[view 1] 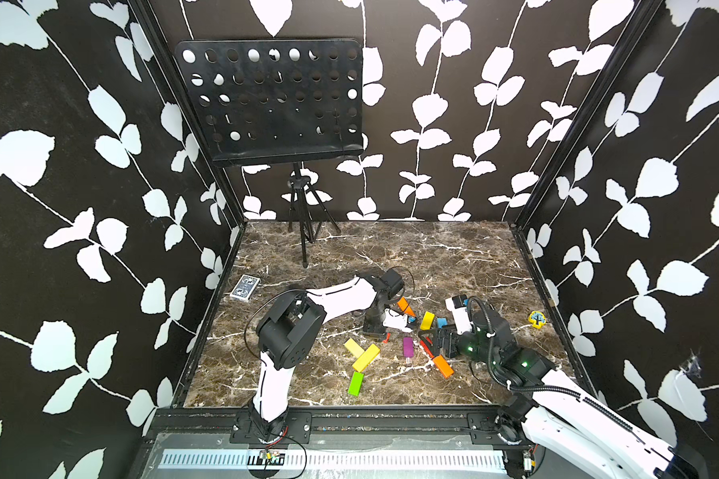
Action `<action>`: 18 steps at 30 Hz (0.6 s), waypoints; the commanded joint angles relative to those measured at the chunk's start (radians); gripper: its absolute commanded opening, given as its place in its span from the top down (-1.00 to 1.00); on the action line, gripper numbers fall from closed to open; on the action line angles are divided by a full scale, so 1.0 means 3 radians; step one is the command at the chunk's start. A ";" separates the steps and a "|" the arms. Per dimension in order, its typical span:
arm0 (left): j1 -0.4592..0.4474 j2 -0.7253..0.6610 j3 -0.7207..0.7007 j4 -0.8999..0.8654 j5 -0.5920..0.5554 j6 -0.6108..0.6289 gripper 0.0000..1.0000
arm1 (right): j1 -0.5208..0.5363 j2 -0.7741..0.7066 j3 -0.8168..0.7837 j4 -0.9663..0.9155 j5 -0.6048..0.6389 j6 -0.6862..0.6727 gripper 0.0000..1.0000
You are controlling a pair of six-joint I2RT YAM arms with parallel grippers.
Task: Assemble the letter t with building blocks
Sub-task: Pick up the building block from the center of the board.
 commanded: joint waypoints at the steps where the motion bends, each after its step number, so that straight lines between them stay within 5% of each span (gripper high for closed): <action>1: -0.0027 0.0043 0.0079 -0.0079 0.0006 -0.0005 -0.21 | -0.0011 -0.0038 -0.0023 0.0090 0.0026 -0.0031 -0.98; 18: -0.0025 0.0147 0.0116 -0.0215 -0.0065 -0.0008 0.29 | -0.0011 -0.0006 0.0020 0.0092 0.0023 -0.0051 -0.98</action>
